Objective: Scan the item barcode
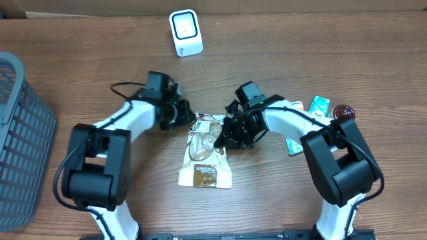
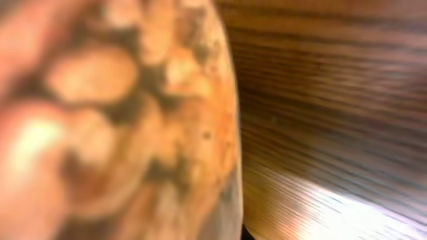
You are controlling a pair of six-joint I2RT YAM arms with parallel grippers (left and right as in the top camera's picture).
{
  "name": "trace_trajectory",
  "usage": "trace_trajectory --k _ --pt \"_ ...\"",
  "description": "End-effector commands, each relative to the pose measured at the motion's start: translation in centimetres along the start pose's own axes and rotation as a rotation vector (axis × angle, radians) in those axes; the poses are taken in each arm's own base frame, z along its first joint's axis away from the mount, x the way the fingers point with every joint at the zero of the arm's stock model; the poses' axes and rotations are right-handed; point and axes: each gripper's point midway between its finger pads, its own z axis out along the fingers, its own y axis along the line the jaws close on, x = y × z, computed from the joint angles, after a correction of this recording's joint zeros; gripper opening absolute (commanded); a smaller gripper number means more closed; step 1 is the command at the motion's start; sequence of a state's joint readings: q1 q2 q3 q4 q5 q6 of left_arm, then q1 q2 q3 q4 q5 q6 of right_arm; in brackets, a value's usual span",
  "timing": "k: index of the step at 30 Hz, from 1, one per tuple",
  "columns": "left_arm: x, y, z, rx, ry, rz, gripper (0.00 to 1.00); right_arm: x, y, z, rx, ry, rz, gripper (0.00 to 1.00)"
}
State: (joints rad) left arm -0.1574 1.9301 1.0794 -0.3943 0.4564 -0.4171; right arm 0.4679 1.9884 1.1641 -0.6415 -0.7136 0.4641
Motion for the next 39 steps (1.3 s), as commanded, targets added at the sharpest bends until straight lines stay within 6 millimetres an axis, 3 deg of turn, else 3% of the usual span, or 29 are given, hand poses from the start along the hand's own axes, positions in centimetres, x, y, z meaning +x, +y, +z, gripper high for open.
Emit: trace_trajectory --k 1,6,10,14,20,23,27,32,39 --pt "-2.5 2.9 -3.8 -0.068 -0.067 -0.05 0.04 -2.3 2.5 -3.4 -0.018 -0.114 -0.269 0.04" --pt "-4.1 4.0 -10.7 -0.088 -0.133 -0.058 0.04 -2.8 6.8 -7.0 -0.169 -0.135 -0.501 0.04" --pt "-4.0 5.3 -14.5 -0.121 -0.18 -0.112 0.04 -2.1 9.4 -10.1 -0.176 -0.126 -0.626 0.04" --pt "-3.3 7.5 -16.1 -0.177 -0.183 -0.178 0.04 -0.4 12.1 -13.1 -0.173 -0.096 -0.761 0.04" --pt "-2.3 10.7 -17.2 -0.29 -0.173 -0.247 0.05 3.7 16.3 -17.5 -0.256 -0.063 -1.027 0.04" --pt "-2.3 11.3 -17.4 -0.325 -0.178 -0.25 0.19 4.7 17.5 -18.7 -0.296 -0.07 -1.096 0.04" --pt "-2.3 11.7 -17.6 -0.348 -0.182 -0.251 0.44 4.5 17.7 -18.8 -0.297 -0.084 -1.11 0.04" --pt "-2.3 12.3 -17.8 -0.385 -0.188 -0.253 0.99 2.0 17.4 -18.6 -0.202 -0.146 -1.084 0.04" --pt "-2.4 12.3 -17.8 -0.384 -0.189 -0.253 0.99 -6.4 15.1 -19.7 0.214 -0.41 -0.947 0.04"
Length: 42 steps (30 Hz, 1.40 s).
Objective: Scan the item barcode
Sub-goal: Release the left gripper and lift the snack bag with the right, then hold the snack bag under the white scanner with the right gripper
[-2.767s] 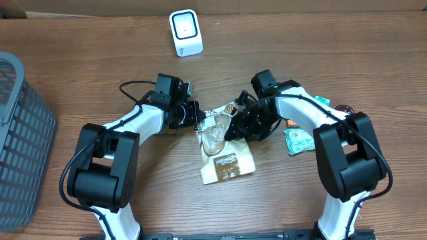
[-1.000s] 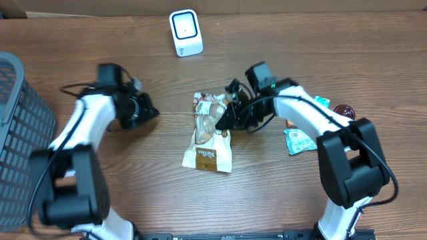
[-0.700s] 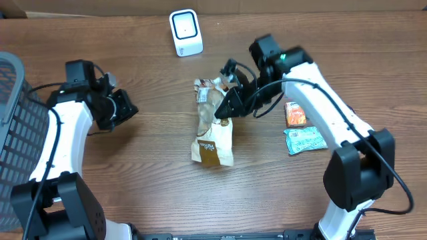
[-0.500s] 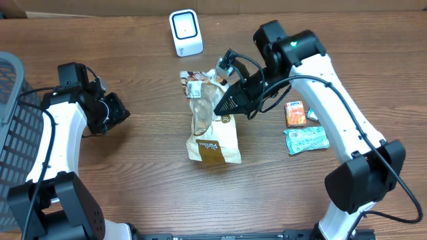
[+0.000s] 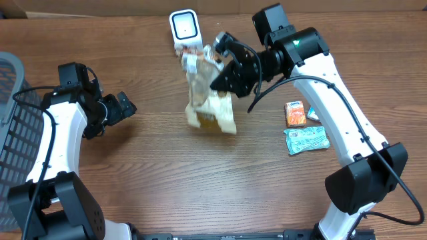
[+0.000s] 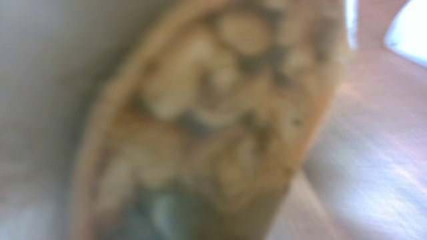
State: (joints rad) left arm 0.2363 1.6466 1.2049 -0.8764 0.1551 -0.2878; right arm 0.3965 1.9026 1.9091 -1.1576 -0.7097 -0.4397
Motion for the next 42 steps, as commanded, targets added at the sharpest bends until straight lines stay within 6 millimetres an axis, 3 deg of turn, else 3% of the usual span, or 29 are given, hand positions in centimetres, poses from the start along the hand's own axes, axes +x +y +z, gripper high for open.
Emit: trace_trajectory --k 1,8,10,16,22,27,30,42 --pt "-0.2 0.2 -0.1 -0.015 -0.008 0.004 0.99 -1.2 -4.3 -1.4 0.334 -0.005 0.077 0.04" --pt "-0.2 0.2 -0.1 -0.016 -0.008 0.004 1.0 -5.9 -11.1 -4.0 0.844 -0.102 -0.082 0.04" --pt "-0.2 0.2 -0.1 -0.016 -0.008 0.004 1.0 -7.1 -12.2 -4.2 0.935 -0.099 -0.172 0.04" --pt "-0.2 0.2 -0.1 -0.016 -0.008 0.004 1.0 -10.1 -15.9 -2.6 1.136 -0.104 -0.372 0.04" --pt "-0.2 0.2 -0.1 -0.016 -0.008 0.004 0.99 -11.1 -19.3 0.5 1.282 -0.064 -0.529 0.04" --pt "-0.2 0.2 -0.1 -0.016 -0.008 0.004 0.99 -10.5 -20.8 5.1 1.319 0.125 -0.819 0.04" --pt "-0.2 0.2 -0.1 -0.016 -0.008 0.004 0.99 -10.2 -21.3 7.0 1.324 0.159 -0.882 0.04" --pt "-0.2 0.2 -0.1 -0.016 -0.008 0.004 1.0 -10.3 -21.9 7.0 1.393 0.205 -0.938 0.04"
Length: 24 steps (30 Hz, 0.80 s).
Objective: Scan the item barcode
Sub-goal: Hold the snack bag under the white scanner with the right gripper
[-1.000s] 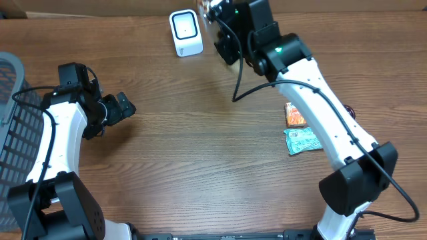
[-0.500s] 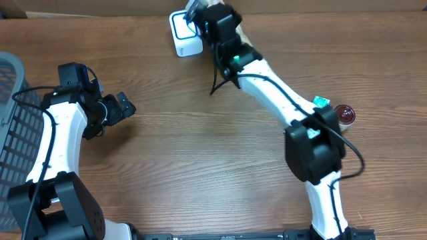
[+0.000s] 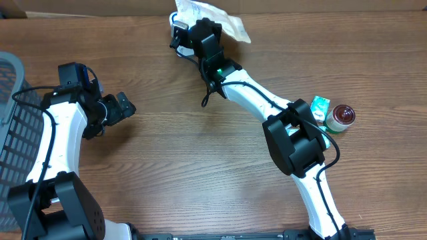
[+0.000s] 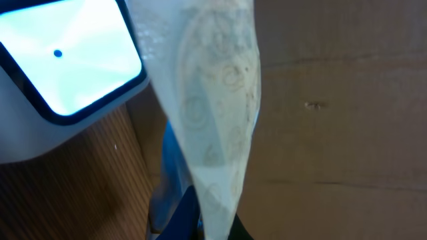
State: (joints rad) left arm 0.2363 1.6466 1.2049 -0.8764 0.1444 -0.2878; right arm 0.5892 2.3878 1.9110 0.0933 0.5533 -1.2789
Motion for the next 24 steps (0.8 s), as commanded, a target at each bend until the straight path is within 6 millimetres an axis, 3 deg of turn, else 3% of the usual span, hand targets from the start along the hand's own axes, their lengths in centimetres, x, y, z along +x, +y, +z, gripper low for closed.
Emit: trace_trajectory --k 1,9,13,18,24 --pt "-0.2 0.0 -0.1 -0.005 -0.005 0.004 1.0 0.2 -1.7 -0.1 0.037 0.014 -0.019 0.04" --pt "-0.2 0.0 -0.1 -0.005 -0.005 0.004 1.0 -1.0 -1.2 -0.6 0.028 -0.004 -0.021 0.04" --pt "-0.2 0.1 -0.1 -0.005 -0.005 0.004 0.99 -1.8 -1.7 -1.4 0.03 -0.019 0.086 0.04" --pt "-0.2 0.0 -0.1 -0.005 -0.005 0.004 1.0 -2.5 -5.1 -3.7 0.013 -0.065 0.222 0.04" --pt "-0.2 0.0 -0.1 -0.005 -0.005 0.004 1.0 -1.4 -12.2 -9.3 0.008 -0.068 0.447 0.04"
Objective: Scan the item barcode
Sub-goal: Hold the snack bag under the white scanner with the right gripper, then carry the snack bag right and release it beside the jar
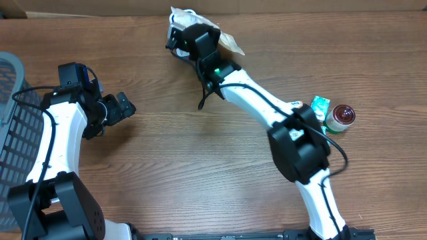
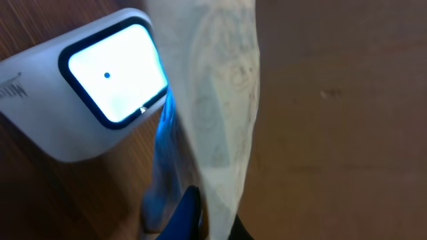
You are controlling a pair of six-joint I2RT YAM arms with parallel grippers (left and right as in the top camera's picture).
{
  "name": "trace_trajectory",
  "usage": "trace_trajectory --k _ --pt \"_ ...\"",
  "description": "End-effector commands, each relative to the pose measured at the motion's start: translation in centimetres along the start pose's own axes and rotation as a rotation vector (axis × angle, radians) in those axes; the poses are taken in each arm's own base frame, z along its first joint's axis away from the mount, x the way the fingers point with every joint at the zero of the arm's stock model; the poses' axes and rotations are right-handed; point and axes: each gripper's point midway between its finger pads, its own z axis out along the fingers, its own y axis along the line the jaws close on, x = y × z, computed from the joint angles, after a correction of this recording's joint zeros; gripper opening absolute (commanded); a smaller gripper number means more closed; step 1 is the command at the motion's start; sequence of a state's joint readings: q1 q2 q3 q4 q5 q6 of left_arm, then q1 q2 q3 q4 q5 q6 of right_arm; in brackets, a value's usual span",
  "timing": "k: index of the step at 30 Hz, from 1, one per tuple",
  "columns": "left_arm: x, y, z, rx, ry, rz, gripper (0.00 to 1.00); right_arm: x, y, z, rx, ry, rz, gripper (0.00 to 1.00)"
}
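Note:
My right gripper [image 1: 195,35] is at the far edge of the table, shut on the snack bag [image 1: 229,42], a clear and white pouch. It holds the bag over the white scanner [image 1: 174,31], which is mostly hidden in the overhead view. In the right wrist view the bag [image 2: 217,100] hangs edge-on out of the gripper [image 2: 212,220]. Just to its left is the scanner [image 2: 100,87], its lit window facing the camera. My left gripper [image 1: 124,107] stands open over bare table at the left, holding nothing.
A grey mesh basket [image 1: 10,133] stands at the left edge. A green packet [image 1: 319,107] and a red-lidded jar [image 1: 343,115] lie at the right. A cardboard wall [image 1: 300,5] runs along the back.
My right gripper has shifted a little with the bag. The scanner's window now shows whole in the wrist view, beside the bag. The left arm has not moved.
Both grippers were at the bag lying mid-table. Then my right gripper held it lifted close to the scanner, and the left arm was back at the left. After that the bag was at the scanner by the far edge, where it still is.

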State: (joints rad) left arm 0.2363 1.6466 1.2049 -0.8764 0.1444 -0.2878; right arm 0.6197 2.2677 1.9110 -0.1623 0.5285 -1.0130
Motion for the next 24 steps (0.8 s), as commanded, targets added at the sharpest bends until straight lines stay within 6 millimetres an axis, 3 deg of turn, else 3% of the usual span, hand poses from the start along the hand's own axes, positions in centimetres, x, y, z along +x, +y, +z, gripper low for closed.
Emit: trace_trajectory --k 1,5,8,13,17,24 --pt "-0.2 0.1 -0.1 -0.005 -0.005 0.004 0.99 -2.1 -10.9 -8.3 0.102 -0.095 0.32 0.04" --pt "-0.2 0.1 -0.1 -0.005 -0.005 0.004 1.0 -0.2 -11.8 -14.1 -0.07 -0.071 0.534 0.04" --pt "-0.2 0.1 -0.1 -0.005 -0.005 0.004 1.0 3.1 -11.5 -17.7 -0.22 0.005 0.694 0.04" --pt "-0.2 0.0 -0.1 -0.005 -0.005 0.004 0.99 9.2 -8.9 -21.2 -0.53 0.166 0.895 0.04" --pt "-0.2 0.0 -0.1 -0.005 -0.005 0.004 0.99 14.5 -6.1 -22.0 -0.758 0.324 1.037 0.04" --pt "-0.2 0.0 -0.1 -0.005 -0.005 0.004 1.0 22.8 -2.0 -19.6 -0.837 0.487 1.242 0.04"
